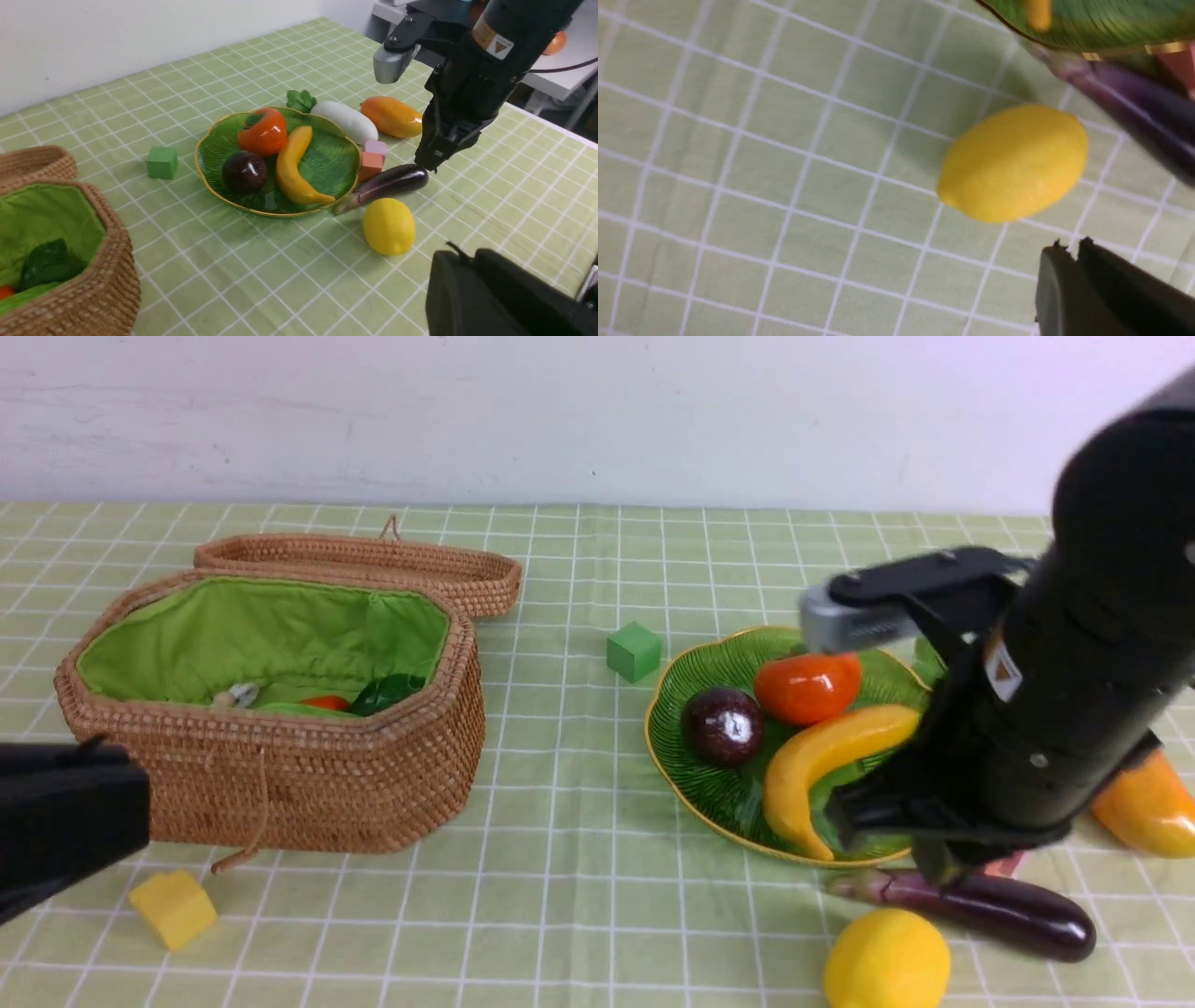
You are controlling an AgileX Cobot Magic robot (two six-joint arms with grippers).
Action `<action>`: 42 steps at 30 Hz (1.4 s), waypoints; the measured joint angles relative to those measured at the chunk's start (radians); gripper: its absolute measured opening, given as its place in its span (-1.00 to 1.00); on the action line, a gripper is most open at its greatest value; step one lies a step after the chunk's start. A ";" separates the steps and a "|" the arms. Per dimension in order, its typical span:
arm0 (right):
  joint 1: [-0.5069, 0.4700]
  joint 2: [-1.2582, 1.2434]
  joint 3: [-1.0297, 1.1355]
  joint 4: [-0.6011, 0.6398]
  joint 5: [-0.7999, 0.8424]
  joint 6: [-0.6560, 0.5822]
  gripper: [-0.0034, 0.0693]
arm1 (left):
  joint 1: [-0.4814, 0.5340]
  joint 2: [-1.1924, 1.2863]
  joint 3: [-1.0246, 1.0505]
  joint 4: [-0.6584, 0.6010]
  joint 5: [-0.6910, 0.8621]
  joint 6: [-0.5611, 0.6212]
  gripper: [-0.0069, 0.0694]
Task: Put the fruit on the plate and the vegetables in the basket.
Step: Use the right arm to grab a lemon and put it into the right plate
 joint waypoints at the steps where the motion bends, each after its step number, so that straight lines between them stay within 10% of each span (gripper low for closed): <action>1: -0.017 -0.006 0.044 -0.003 -0.006 0.066 -0.56 | 0.000 0.000 0.000 -0.011 0.004 0.010 -0.72; 12: -0.042 0.093 0.207 -0.004 -0.347 0.391 0.92 | 0.000 0.000 0.000 -0.025 0.046 0.020 -0.72; 27: -0.048 0.289 0.191 -0.018 -0.366 0.442 0.79 | 0.000 0.000 0.000 -0.033 0.052 0.021 -0.72; 42: -0.048 0.241 0.156 0.149 -0.254 0.159 0.78 | 0.000 0.000 0.000 -0.035 0.045 0.024 -0.69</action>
